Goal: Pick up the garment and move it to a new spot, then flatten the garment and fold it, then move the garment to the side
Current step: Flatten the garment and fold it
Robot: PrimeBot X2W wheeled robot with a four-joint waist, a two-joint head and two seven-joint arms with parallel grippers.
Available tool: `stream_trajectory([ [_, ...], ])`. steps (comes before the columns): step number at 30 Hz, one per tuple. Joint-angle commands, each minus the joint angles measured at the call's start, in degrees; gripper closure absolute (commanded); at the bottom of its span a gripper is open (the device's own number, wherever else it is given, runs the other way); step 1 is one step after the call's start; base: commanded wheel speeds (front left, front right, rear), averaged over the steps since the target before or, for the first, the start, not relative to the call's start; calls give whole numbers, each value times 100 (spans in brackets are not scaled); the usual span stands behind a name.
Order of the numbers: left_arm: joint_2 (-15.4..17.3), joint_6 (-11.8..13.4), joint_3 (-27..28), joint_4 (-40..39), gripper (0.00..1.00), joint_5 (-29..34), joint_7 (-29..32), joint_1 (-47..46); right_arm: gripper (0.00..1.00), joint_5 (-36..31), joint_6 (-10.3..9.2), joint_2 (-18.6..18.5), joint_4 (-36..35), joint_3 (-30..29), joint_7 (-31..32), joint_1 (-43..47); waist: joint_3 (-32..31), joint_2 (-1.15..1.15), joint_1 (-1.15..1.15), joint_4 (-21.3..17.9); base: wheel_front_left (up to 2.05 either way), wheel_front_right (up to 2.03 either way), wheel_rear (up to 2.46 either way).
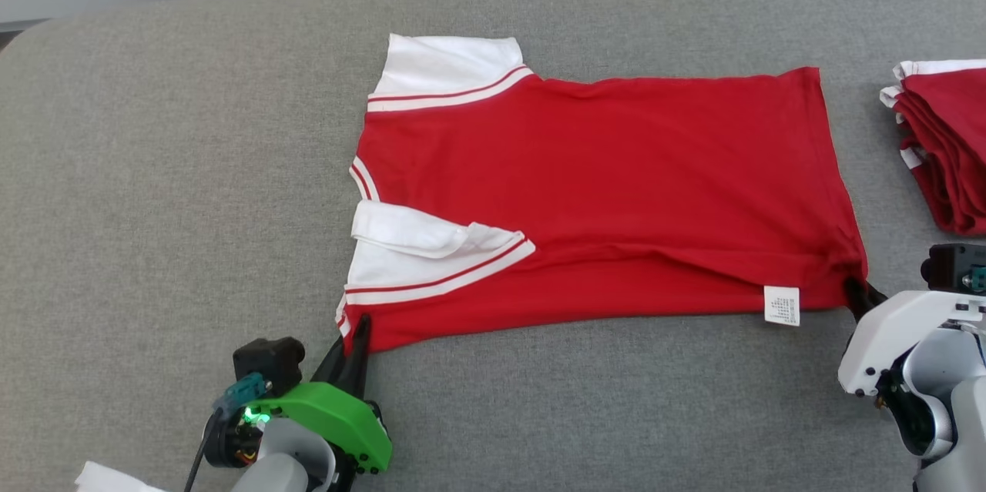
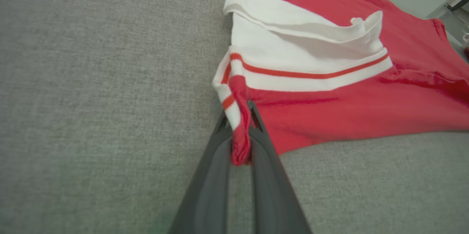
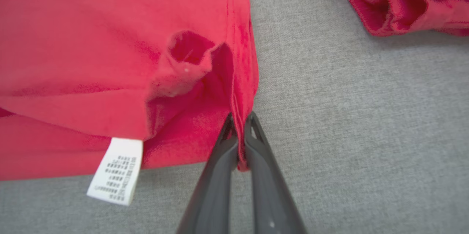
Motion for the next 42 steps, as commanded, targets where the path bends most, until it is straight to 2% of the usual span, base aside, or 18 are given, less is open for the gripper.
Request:
stream_trajectory([
  [1,135,70,46,-158,100,-75,26,191,100,12,-14,-33,-128,-80,-27,158,-115,0,0,17,0,0,0],
  [9,528,423,99,-1332,100,-159,296,1061,100,-51,-15,127,-700,-365,135,757,-302,0,0,132,0,0,0],
  [14,631,642,57,-1908,100,-225,500,1502,100,-76,-15,331,-980,-591,253,1201,-342,0,0,269,0,0,0],
  [15,653,670,24,-1949,86,-185,522,1532,100,-94,-15,371,-1012,-621,279,1282,-339,0,0,287,0,0,0],
  [16,653,679,3,-1970,41,-157,528,1533,100,-102,-15,389,-1026,-641,302,1338,-333,0,0,302,0,0,0],
  [17,647,701,-35,-1958,6,-131,551,1532,100,-104,-15,426,-1034,-639,344,1397,-329,0,0,314,0,0,0],
  [18,644,704,-71,-1927,36,-110,571,1524,100,-110,-14,465,-1049,-637,375,1450,-327,0,0,321,0,0,0],
  [19,624,710,-84,-1906,58,-93,573,1503,100,-117,-14,501,-1065,-646,427,1507,-325,0,0,329,0,0,0],
  [20,610,712,-92,-1891,58,-94,581,1493,100,-120,-14,517,-1077,-658,447,1520,-325,0,0,331,0,0,0],
  [21,596,718,-103,-1865,19,-93,592,1474,100,-140,-14,549,-1093,-679,459,1551,-323,0,0,329,0,0,0],
  [22,589,737,-95,-1852,0,-97,589,1467,8,-161,-14,572,-1092,-707,459,1566,-323,0,0,324,0,0,0],
  [23,589,762,-80,-1834,0,-110,582,1466,0,-197,-14,592,-1094,-755,447,1572,-324,0,0,316,0,0,0],
  [28,708,838,60,-1883,0,-103,485,1410,0,-297,-12,627,-1190,-903,384,1429,-326,0,0,259,0,0,0],
  [33,906,908,189,-2054,0,0,492,1134,0,-406,-12,391,-1452,-997,379,1087,-310,0,0,193,0,0,0],
  [37,1022,884,214,-2129,0,139,589,612,0,-470,-12,125,-1641,-796,537,556,-224,0,0,125,0,0,0],
  [42,979,881,129,-1837,0,390,952,-438,0,-430,-12,-202,-1464,-291,766,-334,61,0,0,66,0,0,0],
])
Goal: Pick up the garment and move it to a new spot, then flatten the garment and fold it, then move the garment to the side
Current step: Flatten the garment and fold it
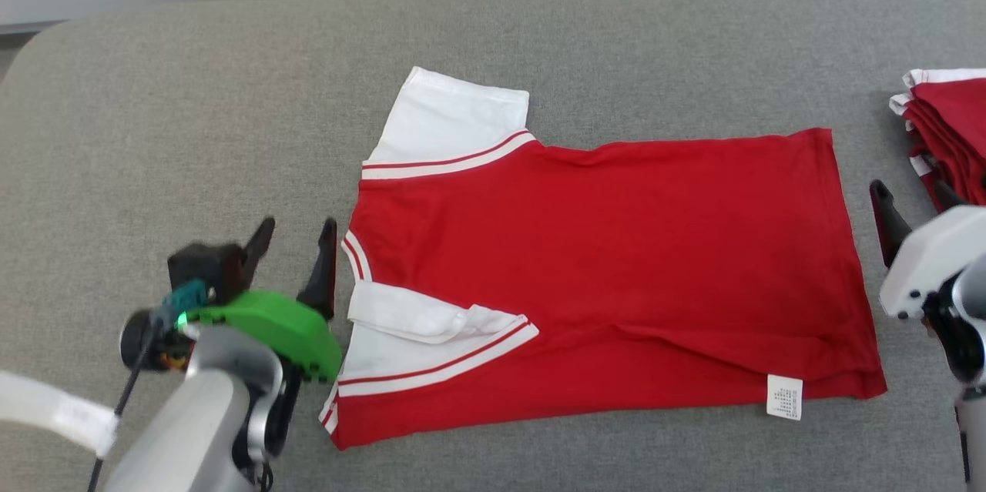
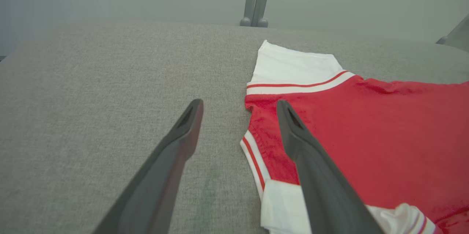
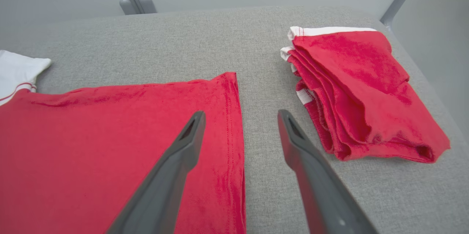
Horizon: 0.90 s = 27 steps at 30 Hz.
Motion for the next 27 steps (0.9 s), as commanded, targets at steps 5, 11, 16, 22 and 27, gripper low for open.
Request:
stream_trajectory([
  [5,-272,-129,-121,779,0,76,604,-1393,0,78,-11,-315,511,732,286,-1116,630,0,0,-163,0,0,0],
  [11,-570,-283,-224,1703,0,3,1414,-2762,0,326,-11,-407,908,1328,346,-2215,1236,0,0,-354,0,0,0],
  [16,-695,-480,-222,2249,0,-67,1664,-3472,0,468,-10,-405,1156,1684,244,-2774,1571,0,0,-573,0,0,0],
  [22,-705,-555,-226,2690,0,-5,1648,-3908,0,507,-11,-284,1422,1889,8,-3007,1770,0,0,-782,0,0,0],
  [27,-658,-506,-253,3041,0,40,1673,-4145,0,579,-10,-287,1520,1981,-158,-3081,1882,0,0,-908,0,0,0],
])
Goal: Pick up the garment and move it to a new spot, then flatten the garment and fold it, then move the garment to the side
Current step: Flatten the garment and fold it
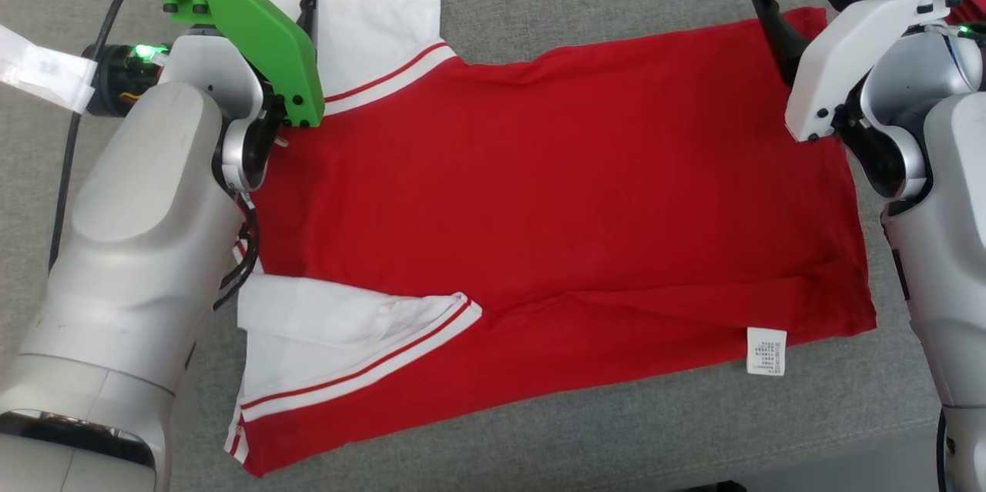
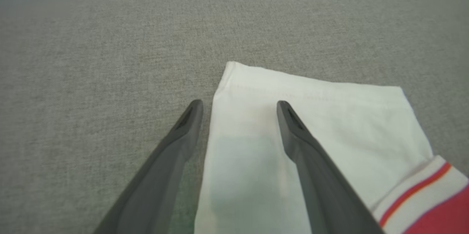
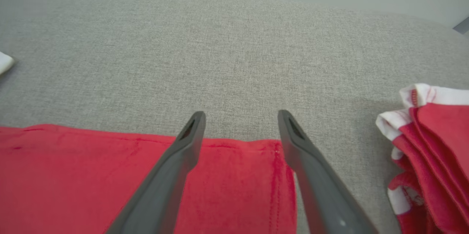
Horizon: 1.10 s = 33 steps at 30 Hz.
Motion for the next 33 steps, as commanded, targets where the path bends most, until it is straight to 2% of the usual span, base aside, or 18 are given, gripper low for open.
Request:
stream_trajectory([
  [1,70,35,21,81,0,23,-37,-140,0,70,-10,-10,17,31,-59,-87,160,0,-1,-159,0,0,0],
  [6,51,102,5,359,0,69,-160,-210,0,106,-10,-74,37,54,-129,-96,241,0,-1,-224,0,0,0],
  [16,-287,-120,-137,641,0,-207,454,-36,0,173,-10,-292,-91,-51,-96,-13,231,0,-1,-114,0,0,0],
  [21,-258,-104,-76,539,0,-334,574,-16,0,175,-10,-239,-155,-45,-64,-1,206,0,-1,-131,0,0,0],
  [24,-262,-181,-38,590,0,-464,643,122,0,257,-10,-191,-236,62,-1,-37,231,0,-1,-220,0,0,0],
  [25,-260,-201,-41,609,7,-489,657,157,0,278,-10,-213,-273,86,0,-48,241,0,-1,-239,0,0,0],
  [26,-260,-232,-44,624,54,-510,663,200,0,302,-10,-248,-328,115,21,-53,249,0,-1,-253,0,0,0],
  [27,-255,-248,-49,626,94,-514,651,231,0,307,-10,-278,-369,132,32,-52,254,0,-1,-261,0,0,0],
  [28,-236,-286,-60,634,100,-519,673,273,0,303,-10,-326,-421,148,41,-37,254,0,-1,-264,0,0,0],
  [33,55,-315,-6,504,100,-507,591,291,0,283,-10,-548,-632,160,109,151,199,0,-1,-221,0,0,0],
])
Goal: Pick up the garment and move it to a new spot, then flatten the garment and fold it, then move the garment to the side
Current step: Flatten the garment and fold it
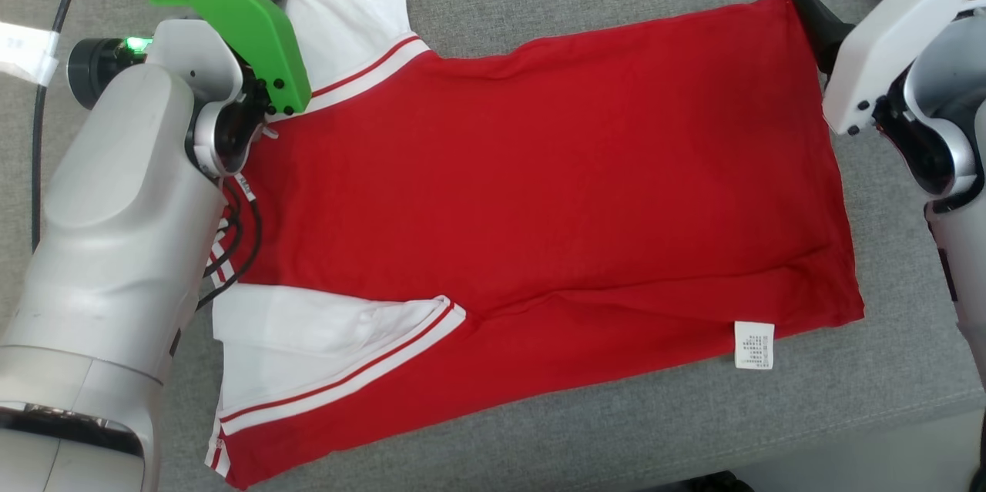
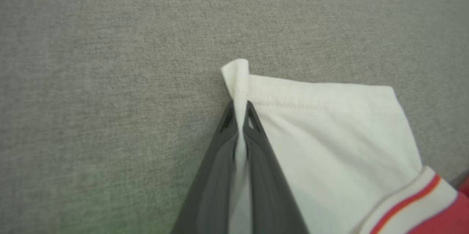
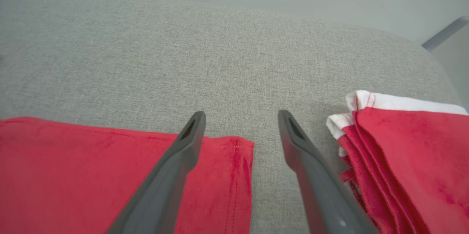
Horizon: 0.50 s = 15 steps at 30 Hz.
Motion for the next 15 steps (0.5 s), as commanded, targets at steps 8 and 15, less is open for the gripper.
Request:
stream_trajectory([
  [8,322,-44,114,-226,100,-128,-145,502,0,-164,-10,-345,-361,-89,313,478,-156,0,0,96,0,0,0],
  [15,430,-26,158,-603,100,-122,-329,536,0,-315,-10,-418,-363,-98,561,584,-197,0,0,73,0,0,0],
])
